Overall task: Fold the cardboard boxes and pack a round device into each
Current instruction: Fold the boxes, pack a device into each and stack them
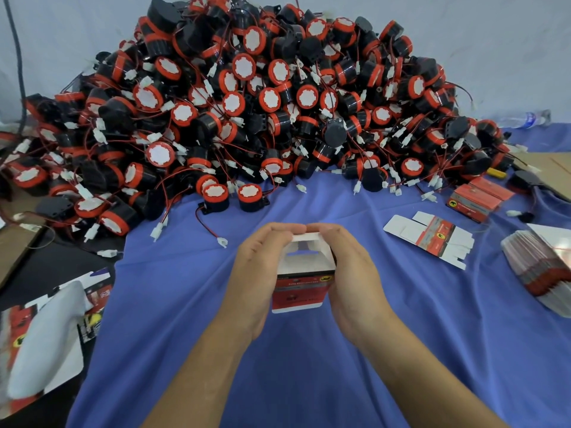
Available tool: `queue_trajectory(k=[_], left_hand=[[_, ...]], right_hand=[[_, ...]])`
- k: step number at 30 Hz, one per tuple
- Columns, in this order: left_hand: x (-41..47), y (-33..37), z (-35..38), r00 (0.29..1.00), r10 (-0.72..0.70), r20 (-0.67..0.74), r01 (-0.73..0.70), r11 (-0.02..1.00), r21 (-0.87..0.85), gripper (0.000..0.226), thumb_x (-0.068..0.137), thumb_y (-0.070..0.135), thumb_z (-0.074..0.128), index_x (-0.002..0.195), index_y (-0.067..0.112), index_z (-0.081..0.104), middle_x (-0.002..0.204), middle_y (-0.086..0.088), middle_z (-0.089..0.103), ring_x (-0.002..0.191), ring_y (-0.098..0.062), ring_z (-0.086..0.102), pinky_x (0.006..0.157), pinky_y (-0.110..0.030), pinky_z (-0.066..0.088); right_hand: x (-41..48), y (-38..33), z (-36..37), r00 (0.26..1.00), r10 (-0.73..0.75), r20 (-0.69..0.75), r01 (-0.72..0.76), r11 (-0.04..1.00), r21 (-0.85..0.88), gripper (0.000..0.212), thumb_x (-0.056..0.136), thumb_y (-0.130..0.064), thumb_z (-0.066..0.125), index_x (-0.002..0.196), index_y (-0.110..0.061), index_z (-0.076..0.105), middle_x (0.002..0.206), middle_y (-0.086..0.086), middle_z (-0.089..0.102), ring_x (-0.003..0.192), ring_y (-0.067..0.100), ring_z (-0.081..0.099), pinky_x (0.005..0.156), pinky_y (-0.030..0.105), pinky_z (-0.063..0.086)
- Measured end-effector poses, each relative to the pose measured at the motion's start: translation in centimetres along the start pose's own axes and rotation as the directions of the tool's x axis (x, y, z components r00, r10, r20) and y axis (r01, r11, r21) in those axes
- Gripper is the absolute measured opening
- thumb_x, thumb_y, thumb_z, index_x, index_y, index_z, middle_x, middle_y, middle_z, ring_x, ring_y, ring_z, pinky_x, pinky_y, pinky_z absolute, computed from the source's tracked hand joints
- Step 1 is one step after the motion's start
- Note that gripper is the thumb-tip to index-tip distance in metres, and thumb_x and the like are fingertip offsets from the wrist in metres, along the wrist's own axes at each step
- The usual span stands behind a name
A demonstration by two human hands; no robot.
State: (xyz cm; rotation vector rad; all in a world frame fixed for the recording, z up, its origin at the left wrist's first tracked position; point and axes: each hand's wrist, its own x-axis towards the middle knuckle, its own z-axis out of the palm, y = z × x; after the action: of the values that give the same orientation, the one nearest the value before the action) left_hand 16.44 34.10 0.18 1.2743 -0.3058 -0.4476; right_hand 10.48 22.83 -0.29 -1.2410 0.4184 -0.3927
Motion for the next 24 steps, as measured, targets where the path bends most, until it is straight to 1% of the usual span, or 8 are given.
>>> queue_trajectory(k=[4,7,10,15,18,20,23,24], left_hand=[[-0.02,0.18,0.05,0.999,-0.044,-0.011,0.043,0.998,-0.046,0.03,0.094,0.035,0.053,0.1,0.021,0.079,0.106,-0.006,0.077,0.09,-0.019,0.074,0.064,-0.03,0.059],[-0.05,0.17,-0.14,0.997,-0.074,0.001,0.074,0.994,-0.084,0.036,0.099,0.02,0.043,0.102,0.023,0.079,0.111,-0.009,0.077,0.095,-0.022,0.074,0.07,-0.034,0.061],[-0.06,-0.09,-0.24,0.999,-0.046,-0.008,0.046,0.999,0.0,0.043,0.097,0.003,0.043,0.102,0.027,0.078,0.108,-0.007,0.077,0.091,-0.021,0.074,0.067,-0.031,0.059],[-0.04,-0.35,-0.31,1.0,-0.014,-0.014,0.015,0.997,0.07,0.045,0.092,-0.005,0.043,0.1,0.025,0.076,0.103,-0.004,0.077,0.085,-0.017,0.073,0.065,-0.03,0.058],[0.06,-0.37,-0.17,0.999,-0.028,-0.043,0.031,0.996,0.079,0.04,0.094,-0.002,0.043,0.092,0.021,0.075,0.101,-0.004,0.076,0.082,-0.016,0.072,0.062,-0.029,0.057],[0.06,-0.34,-0.03,0.998,-0.044,-0.047,0.046,0.998,0.046,0.033,0.094,0.005,0.046,0.087,0.019,0.075,0.103,-0.004,0.076,0.082,-0.017,0.072,0.06,-0.028,0.056],[-0.11,-0.04,-0.04,0.997,-0.083,0.007,0.083,0.993,-0.081,0.026,0.079,0.024,0.051,0.08,0.019,0.077,0.097,-0.006,0.077,0.079,-0.018,0.073,0.057,-0.03,0.057],[-0.17,0.0,-0.04,0.997,-0.076,0.017,0.077,0.994,-0.078,0.025,0.078,0.027,0.054,0.081,0.019,0.077,0.094,-0.005,0.077,0.078,-0.017,0.073,0.058,-0.029,0.057]], right_hand=[[0.12,0.26,-0.4,0.999,0.044,0.004,-0.044,0.997,0.059,0.028,0.099,-0.016,0.052,0.106,-0.025,0.078,0.11,0.006,0.077,0.093,0.02,0.073,0.07,0.03,0.059],[0.24,0.44,-0.42,0.999,0.036,0.005,-0.036,0.996,0.076,0.034,0.099,-0.009,0.051,0.108,-0.028,0.078,0.113,0.004,0.077,0.098,0.022,0.073,0.077,0.035,0.06],[0.29,0.53,-0.21,1.0,0.006,-0.001,-0.005,0.999,0.047,0.036,0.099,-0.006,0.051,0.104,-0.029,0.078,0.109,0.003,0.077,0.091,0.019,0.071,0.072,0.032,0.059],[0.4,0.39,-0.15,1.0,-0.002,0.023,0.002,1.0,-0.001,0.032,0.097,-0.006,0.05,0.093,-0.025,0.076,0.098,0.004,0.076,0.082,0.016,0.07,0.063,0.029,0.057],[0.55,0.23,-0.37,0.999,0.043,0.029,-0.043,0.999,-0.002,0.019,0.086,-0.023,0.057,0.09,-0.023,0.076,0.092,0.006,0.075,0.078,0.018,0.07,0.057,0.03,0.055],[0.58,0.15,-0.59,0.997,0.067,0.037,-0.068,0.998,0.003,0.023,0.079,-0.034,0.059,0.088,-0.023,0.077,0.089,0.005,0.075,0.077,0.018,0.071,0.057,0.03,0.055],[0.61,0.34,-0.66,0.998,0.026,0.054,-0.025,0.999,-0.023,0.019,0.079,-0.032,0.063,0.087,-0.019,0.075,0.087,0.003,0.074,0.077,0.018,0.07,0.058,0.028,0.054],[0.59,0.46,-0.6,0.998,0.007,0.058,-0.005,0.999,-0.035,0.016,0.079,-0.029,0.064,0.087,-0.02,0.074,0.088,0.004,0.073,0.077,0.018,0.068,0.06,0.028,0.053]])
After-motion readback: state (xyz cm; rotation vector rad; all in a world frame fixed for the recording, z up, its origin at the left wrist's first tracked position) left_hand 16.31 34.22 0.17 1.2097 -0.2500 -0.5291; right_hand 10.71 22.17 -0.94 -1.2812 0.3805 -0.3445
